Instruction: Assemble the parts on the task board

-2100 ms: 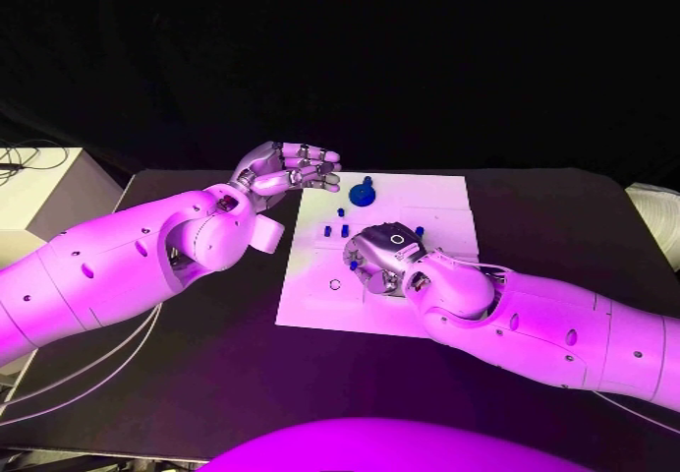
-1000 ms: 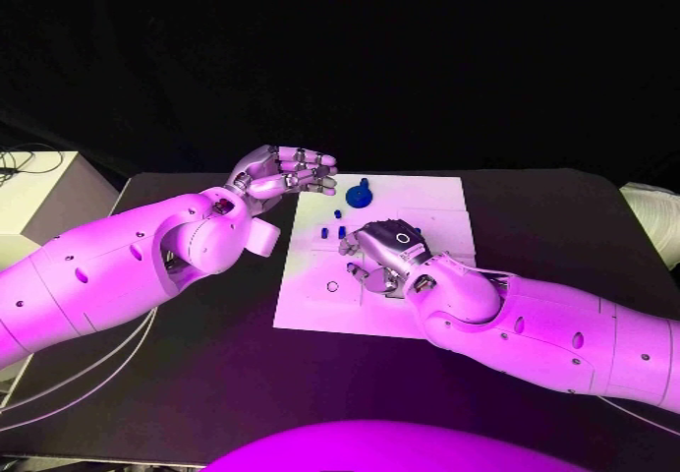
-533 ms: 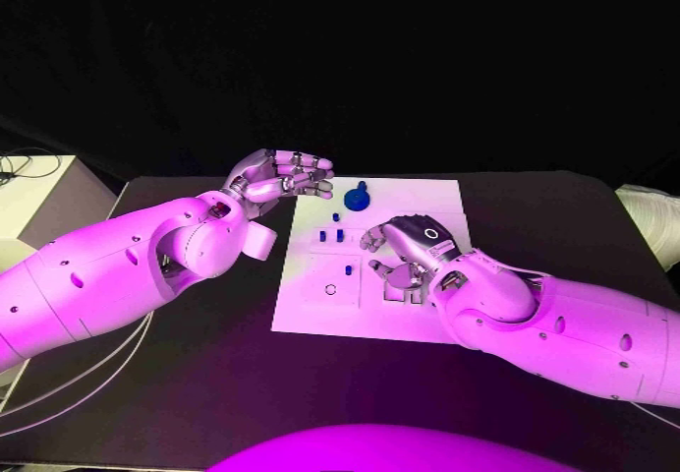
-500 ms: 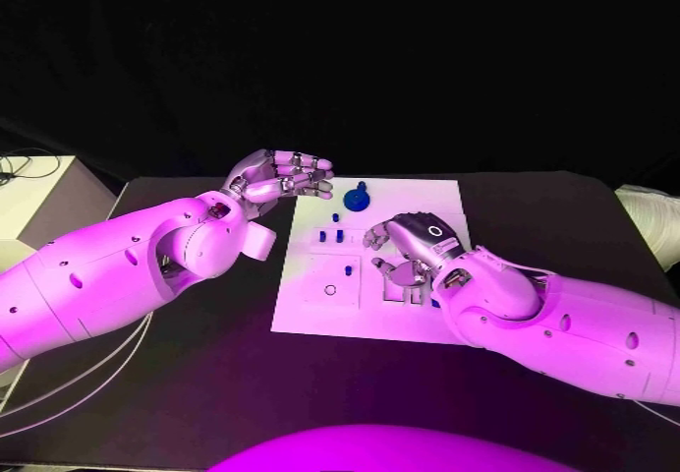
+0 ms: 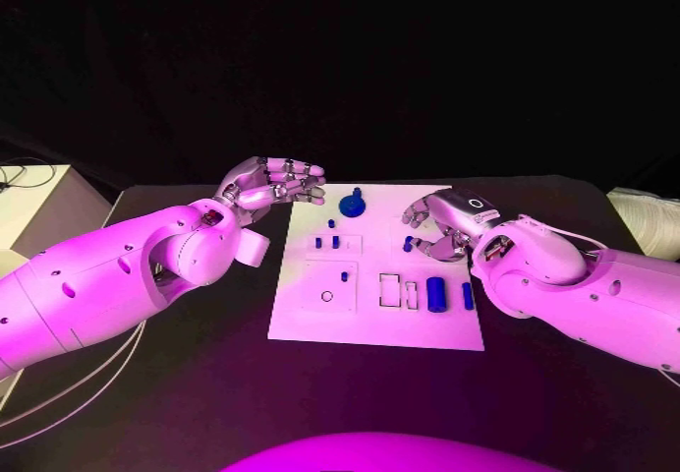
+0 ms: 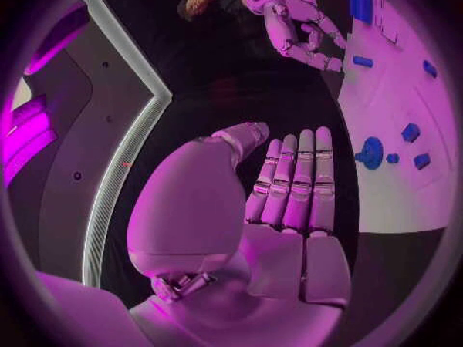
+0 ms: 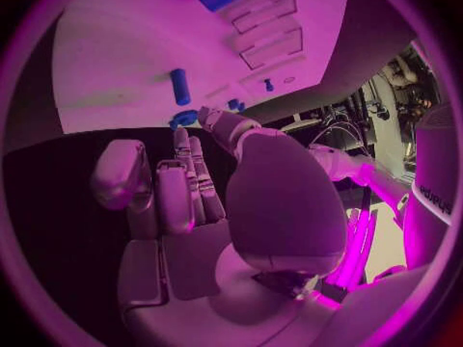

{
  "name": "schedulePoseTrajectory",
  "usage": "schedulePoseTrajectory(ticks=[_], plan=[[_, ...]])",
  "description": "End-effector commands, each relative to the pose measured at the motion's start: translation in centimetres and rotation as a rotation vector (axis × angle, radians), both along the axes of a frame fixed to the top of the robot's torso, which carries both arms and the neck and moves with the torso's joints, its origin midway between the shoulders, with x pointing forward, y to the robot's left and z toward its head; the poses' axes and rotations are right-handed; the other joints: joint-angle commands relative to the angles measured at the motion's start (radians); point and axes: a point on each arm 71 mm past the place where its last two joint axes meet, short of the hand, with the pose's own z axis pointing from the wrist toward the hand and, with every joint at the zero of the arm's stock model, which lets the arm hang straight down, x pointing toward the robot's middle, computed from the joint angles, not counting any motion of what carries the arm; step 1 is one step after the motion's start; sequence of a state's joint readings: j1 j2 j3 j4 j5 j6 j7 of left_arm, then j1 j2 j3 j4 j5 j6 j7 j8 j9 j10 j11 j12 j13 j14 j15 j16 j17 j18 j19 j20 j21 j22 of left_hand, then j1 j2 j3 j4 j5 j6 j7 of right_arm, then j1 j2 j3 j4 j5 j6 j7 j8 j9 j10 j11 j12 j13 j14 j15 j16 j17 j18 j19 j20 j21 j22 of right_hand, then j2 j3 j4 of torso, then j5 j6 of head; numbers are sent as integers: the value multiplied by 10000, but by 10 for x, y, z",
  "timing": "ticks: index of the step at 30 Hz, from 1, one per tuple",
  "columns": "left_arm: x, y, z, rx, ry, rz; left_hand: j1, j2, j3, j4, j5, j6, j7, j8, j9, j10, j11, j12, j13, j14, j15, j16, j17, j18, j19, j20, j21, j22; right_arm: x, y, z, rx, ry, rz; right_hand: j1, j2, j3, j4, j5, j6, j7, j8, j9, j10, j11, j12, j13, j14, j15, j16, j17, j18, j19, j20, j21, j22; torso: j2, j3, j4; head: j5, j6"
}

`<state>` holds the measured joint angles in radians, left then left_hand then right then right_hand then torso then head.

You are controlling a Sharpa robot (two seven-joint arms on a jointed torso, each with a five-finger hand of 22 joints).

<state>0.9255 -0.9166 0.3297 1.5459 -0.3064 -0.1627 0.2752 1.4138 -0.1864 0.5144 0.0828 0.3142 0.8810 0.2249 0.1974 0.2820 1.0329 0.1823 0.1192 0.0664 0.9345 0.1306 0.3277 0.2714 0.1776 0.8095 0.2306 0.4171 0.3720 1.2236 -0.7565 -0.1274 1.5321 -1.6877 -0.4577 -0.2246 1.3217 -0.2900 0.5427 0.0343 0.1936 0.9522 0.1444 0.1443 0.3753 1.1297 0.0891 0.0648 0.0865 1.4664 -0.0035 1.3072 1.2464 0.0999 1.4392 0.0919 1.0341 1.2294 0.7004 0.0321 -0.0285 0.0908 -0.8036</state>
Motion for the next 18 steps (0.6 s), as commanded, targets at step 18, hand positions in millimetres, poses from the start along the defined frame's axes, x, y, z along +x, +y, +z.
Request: schedulePoseTrajectory(ticks=[18], plan=[[0, -1, 1, -132, -127, -106, -51, 7, -46, 14, -62, -50, 80, -61, -16, -70, -27, -32, 14, -27, 60, -38, 16, 4, 86, 15, -40, -15, 19, 7, -15, -1230, 668, 205, 339, 182, -214, 94, -35, 56, -73, -99, -78, -98, 10, 61, 4, 251, 80, 122, 57, 5, 16, 31, 66, 65, 12, -18, 27, -39, -1]])
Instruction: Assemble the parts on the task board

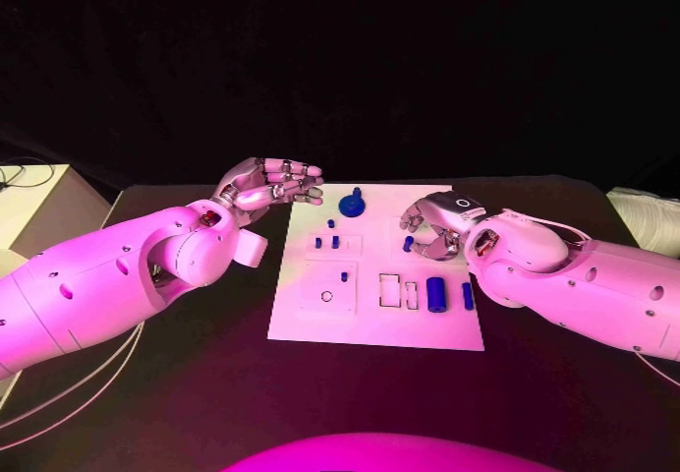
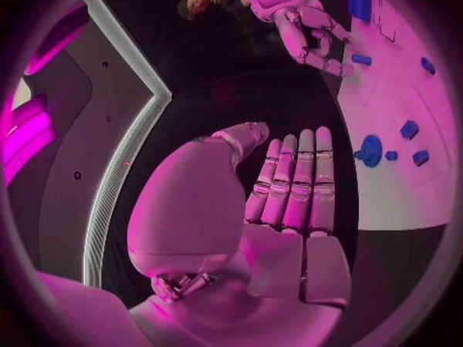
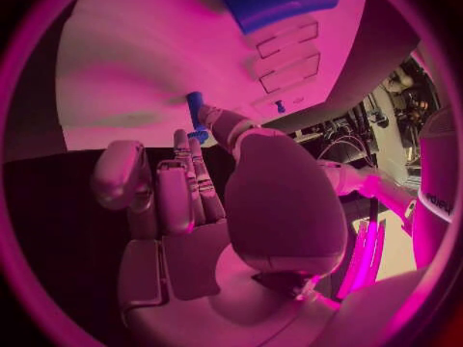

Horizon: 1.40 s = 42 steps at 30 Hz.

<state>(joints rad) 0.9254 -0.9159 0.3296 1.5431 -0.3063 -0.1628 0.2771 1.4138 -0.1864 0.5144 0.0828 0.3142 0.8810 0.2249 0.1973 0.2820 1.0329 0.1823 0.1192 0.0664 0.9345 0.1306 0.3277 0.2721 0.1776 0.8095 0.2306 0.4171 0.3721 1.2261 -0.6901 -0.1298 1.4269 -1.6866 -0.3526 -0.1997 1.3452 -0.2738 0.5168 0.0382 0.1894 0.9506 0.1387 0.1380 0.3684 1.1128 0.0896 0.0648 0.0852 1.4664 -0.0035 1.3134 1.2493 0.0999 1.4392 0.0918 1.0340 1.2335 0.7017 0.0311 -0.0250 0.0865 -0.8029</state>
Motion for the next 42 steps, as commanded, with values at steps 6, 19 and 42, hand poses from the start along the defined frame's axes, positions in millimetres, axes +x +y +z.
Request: schedulePoseTrajectory(ticks=[6, 19, 42], plan=[[-1, -2, 1, -130, -109, -137, -51, 7, -46, 15, -62, -51, 80, -61, -17, -71, -26, -32, 14, -27, 60, -38, 9, 4, 86, 15, -41, -16, 1, 6, -5, -334, 113, 249, 147, 52, 442, 253, 35, 590, -15, 153, 36, 598, -92, 194, 93, 369, 4, 272, 252, -54, 156, -34, 421, 268, -3, 3, -7, 30, -26], [-1, -2, 1, -99, -39, -169, -39, 29, -51, 25, -63, -28, 72, -46, -17, -70, -31, -14, 19, -9, 57, -73, 52, 11, 122, 20, -90, -54, -2, 8, -11, -499, 320, 310, 376, 359, 1047, 222, -81, 1381, -214, 561, 252, 1532, -356, 323, 306, 481, -207, 554, 581, -149, 332, -243, 962, 666, 0, 11, -20, 15, -58], [0, -3, 0, -122, -41, -173, -37, 37, -50, 28, -61, -24, 72, -44, -17, -71, -32, -11, 19, -7, 56, -79, 59, 13, 129, 20, -97, -61, -13, 8, 8, 740, -1099, -31, 511, 842, 1681, -133, -835, 1689, -323, 959, 589, 2101, -539, 425, 665, 509, -394, 643, 695, -238, 476, -368, 1465, 1048, -9, -1, -13, 18, -67]])
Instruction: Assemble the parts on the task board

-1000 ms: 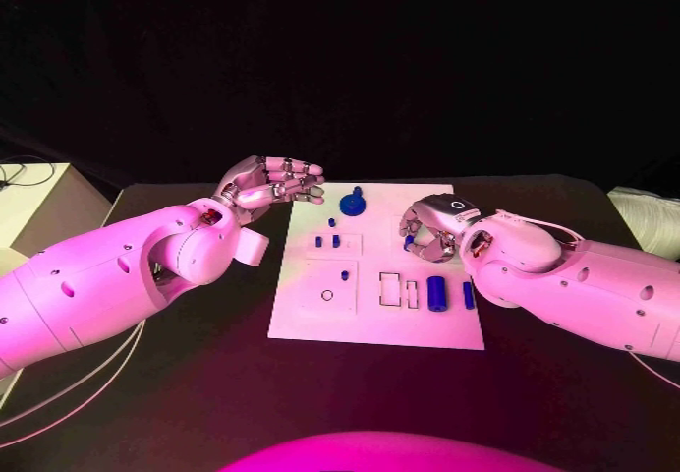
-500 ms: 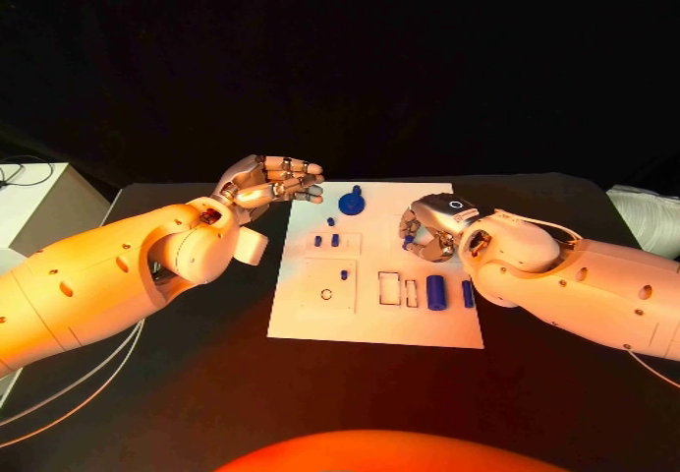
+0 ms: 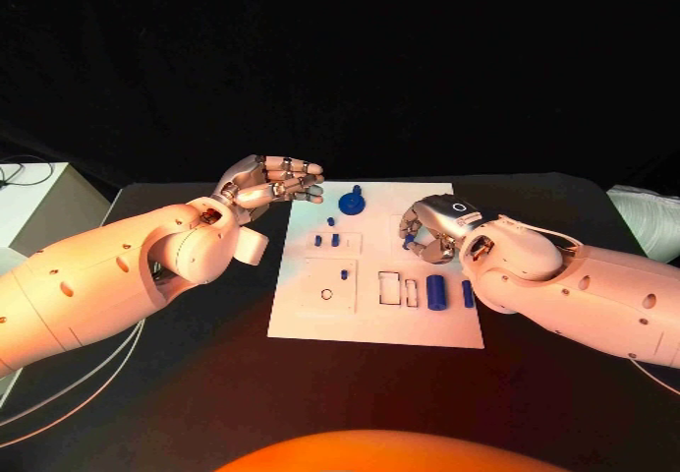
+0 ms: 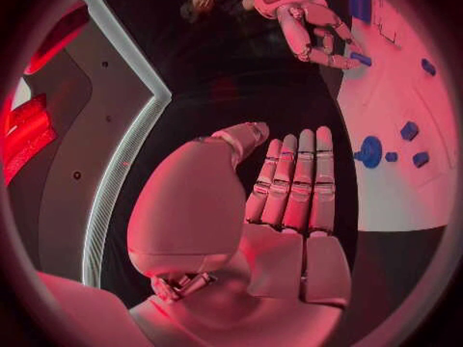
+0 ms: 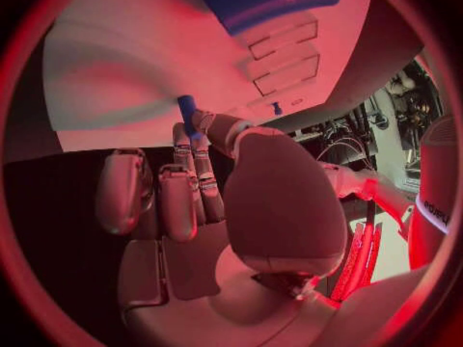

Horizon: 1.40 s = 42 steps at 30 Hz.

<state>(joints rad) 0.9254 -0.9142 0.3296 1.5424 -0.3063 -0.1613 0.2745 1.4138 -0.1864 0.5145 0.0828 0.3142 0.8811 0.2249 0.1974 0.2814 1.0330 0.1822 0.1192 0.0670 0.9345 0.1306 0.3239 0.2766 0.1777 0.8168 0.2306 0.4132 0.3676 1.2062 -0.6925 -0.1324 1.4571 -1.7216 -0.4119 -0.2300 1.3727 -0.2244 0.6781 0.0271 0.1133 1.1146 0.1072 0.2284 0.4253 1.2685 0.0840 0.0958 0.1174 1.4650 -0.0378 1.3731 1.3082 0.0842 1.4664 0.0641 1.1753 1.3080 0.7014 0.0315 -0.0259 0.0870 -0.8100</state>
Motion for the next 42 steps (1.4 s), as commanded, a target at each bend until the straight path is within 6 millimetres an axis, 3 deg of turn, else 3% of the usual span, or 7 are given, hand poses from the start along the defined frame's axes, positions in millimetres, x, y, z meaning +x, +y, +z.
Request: schedulePoseTrajectory(ticks=[1, 7, 14, 30, 42], plan=[[0, -2, 1, -126, -68, -145, -37, 37, -50, 28, -61, -24, 72, -44, -10, -72, -31, -11, 13, -7, 56, -42, 14, 12, 55, 19, -59, -16, -4, 3, 15, 564, -776, -27, 235, 348, 68, -22, -74, 49, -8, 55, 20, 545, -483, 115, 343, 523, -52, 46, 106, -80, 204, -91, 52, 303, -6, -8, -3, 20, 2], [2, -3, -1, -161, -58, -108, -37, 37, -50, 28, -61, -24, 72, -44, -10, -72, -31, -11, 13, -7, 56, -42, 14, 12, 55, 19, -59, -16, -17, 13, 34, 1126, -1081, 377, 235, 345, 81, -33, -96, 51, -7, 62, 27, 548, -484, 114, 350, 527, -53, 56, 119, -85, 210, -92, 76, 319, -10, -17, -8, 55, -6], [2, -6, -3, -228, -35, -121, -37, 37, -50, 28, -61, -24, 72, -44, -10, -72, -31, -11, 13, -7, 56, -42, 14, 12, 55, 19, -59, -16, -36, 36, 41, 1557, -937, 1114, 235, 345, 81, -33, -96, 51, -7, 62, 27, 548, -484, 114, 350, 527, -53, 56, 119, -85, 210, -92, 76, 319, -1, -4, -5, 153, -26], [2, -8, -3, -289, -92, -68, -35, 54, -56, 43, -61, -15, 70, -36, -13, -74, -33, 3, 15, 5, 55, -72, 50, 16, 85, 22, -98, -47, -75, 97, 7, 2003, 68, 2718, 251, 342, 123, -68, -100, 40, 0, 66, 37, 542, -480, 104, 360, 523, -54, 38, 94, -74, 199, -95, 23, 292, 0, -9, 0, 403, -163], [2, -8, -3, -387, -62, -16, -30, 60, -56, 44, -60, -8, 68, -32, -13, -68, -36, 10, 16, 15, 52, -79, 62, 18, 98, 21, -108, -56, -78, 110, -13, 1808, 184, 2867, 257, 340, 145, -87, -87, 31, 8, 66, 41, 535, -475, 97, 365, 520, -52, 23, 74, -70, 195, -95, 2, 281, 0, -9, -1, 526, -229]])
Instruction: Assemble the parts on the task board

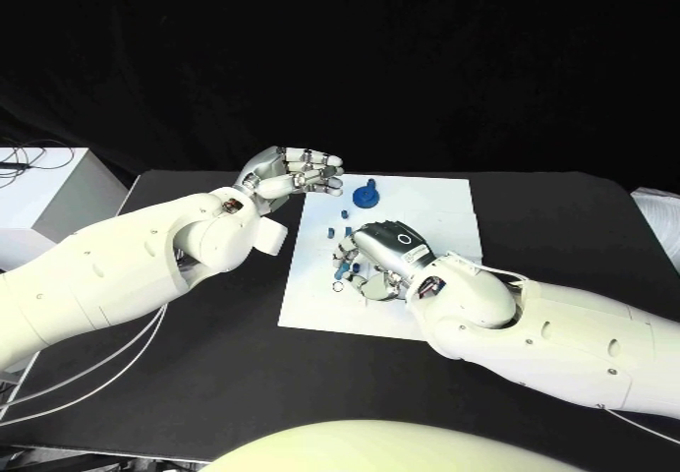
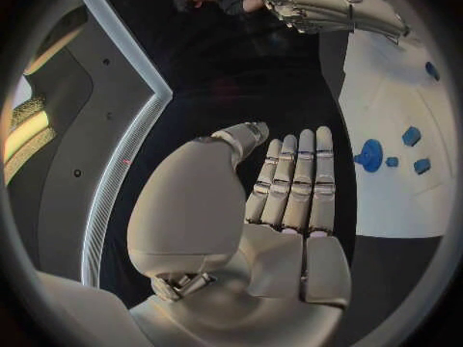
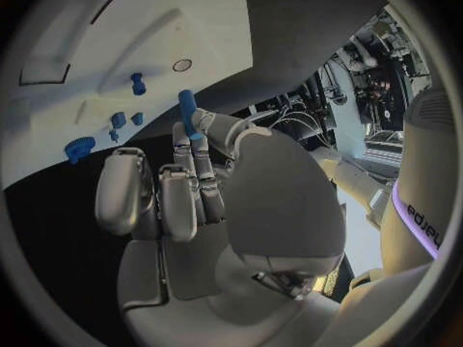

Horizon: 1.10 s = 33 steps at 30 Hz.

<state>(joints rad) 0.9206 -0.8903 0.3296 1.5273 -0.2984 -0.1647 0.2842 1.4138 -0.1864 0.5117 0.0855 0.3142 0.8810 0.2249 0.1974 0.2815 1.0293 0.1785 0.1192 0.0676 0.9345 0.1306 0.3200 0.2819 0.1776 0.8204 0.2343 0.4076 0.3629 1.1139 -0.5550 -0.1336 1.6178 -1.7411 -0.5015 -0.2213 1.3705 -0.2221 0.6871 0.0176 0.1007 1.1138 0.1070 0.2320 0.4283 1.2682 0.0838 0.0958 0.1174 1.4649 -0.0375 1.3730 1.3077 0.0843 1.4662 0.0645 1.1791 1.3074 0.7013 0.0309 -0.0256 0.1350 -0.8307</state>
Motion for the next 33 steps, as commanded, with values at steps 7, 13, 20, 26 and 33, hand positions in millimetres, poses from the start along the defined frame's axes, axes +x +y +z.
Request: schedulePoseTrajectory(ticks=[7, 13, 20, 26, 33], plan=[[0, -2, 1, -217, -89, -17, -30, 61, -28, 17, -61, -8, 68, -32, -14, -32, 1, 10, 11, 15, 52, -39, 9, 19, 62, -16, -52, -9, 2, 3, -10, -261, -247, 96, 279, 314, 64, 1, 46, 33, 15, 30, 14, 533, -469, 92, 368, 518, -53, 16, 70, -68, 193, -99, -52, 279, 1, 5, -6, 70, -55], [0, -2, 1, -221, -85, -19, -30, 61, -28, 17, -61, -8, 68, -32, -14, -32, 1, 10, 11, 15, 52, -39, 9, 19, 62, -16, -52, -9, 4, 3, -17, -415, -232, 11, 278, 313, 71, -4, 51, 30, 18, 30, 15, 530, -466, 89, 370, 519, -51, 20, 74, -68, 193, -98, -54, 279, 5, 6, -7, 84, -78], [0, -2, 1, -224, -78, -29, -30, 61, -28, 17, -61, -8, 68, -32, -14, -32, 1, 10, 11, 15, 52, -39, 9, 19, 62, -16, -52, -9, 2, 5, -19, -416, -191, 45, 278, 313, 71, -4, 51, 30, 18, 30, 15, 530, -466, 89, 370, 519, -51, 20, 74, -68, 193, -98, -54, 279, 0, 6, -11, 93, -98], [0, -2, 1, -222, -75, -31, -30, 61, -28, 17, -61, -8, 68, -32, -14, -32, 1, 10, 11, 15, 52, -39, 9, 19, 62, -16, -52, -9, 0, 6, -20, -386, -178, 81, 277, 313, 86, -15, 61, 23, 24, 29, 18, 526, -461, 84, 374, 518, -48, 14, 67, -68, 192, -97, -58, 278, -2, 2, -10, 87, -124], [0, -2, 1, -222, -71, -41, -30, 61, -28, 17, -61, -8, 68, -32, -14, -32, 1, 10, 11, 15, 52, -39, 9, 19, 62, -16, -52, -9, 0, 7, -20, -424, -148, 116, 274, 311, 96, -24, 66, 20, 28, 31, 22, 526, -458, 81, 378, 522, -45, 28, 84, -70, 195, -96, -47, 287, 0, 1, -11, 68, -133]])
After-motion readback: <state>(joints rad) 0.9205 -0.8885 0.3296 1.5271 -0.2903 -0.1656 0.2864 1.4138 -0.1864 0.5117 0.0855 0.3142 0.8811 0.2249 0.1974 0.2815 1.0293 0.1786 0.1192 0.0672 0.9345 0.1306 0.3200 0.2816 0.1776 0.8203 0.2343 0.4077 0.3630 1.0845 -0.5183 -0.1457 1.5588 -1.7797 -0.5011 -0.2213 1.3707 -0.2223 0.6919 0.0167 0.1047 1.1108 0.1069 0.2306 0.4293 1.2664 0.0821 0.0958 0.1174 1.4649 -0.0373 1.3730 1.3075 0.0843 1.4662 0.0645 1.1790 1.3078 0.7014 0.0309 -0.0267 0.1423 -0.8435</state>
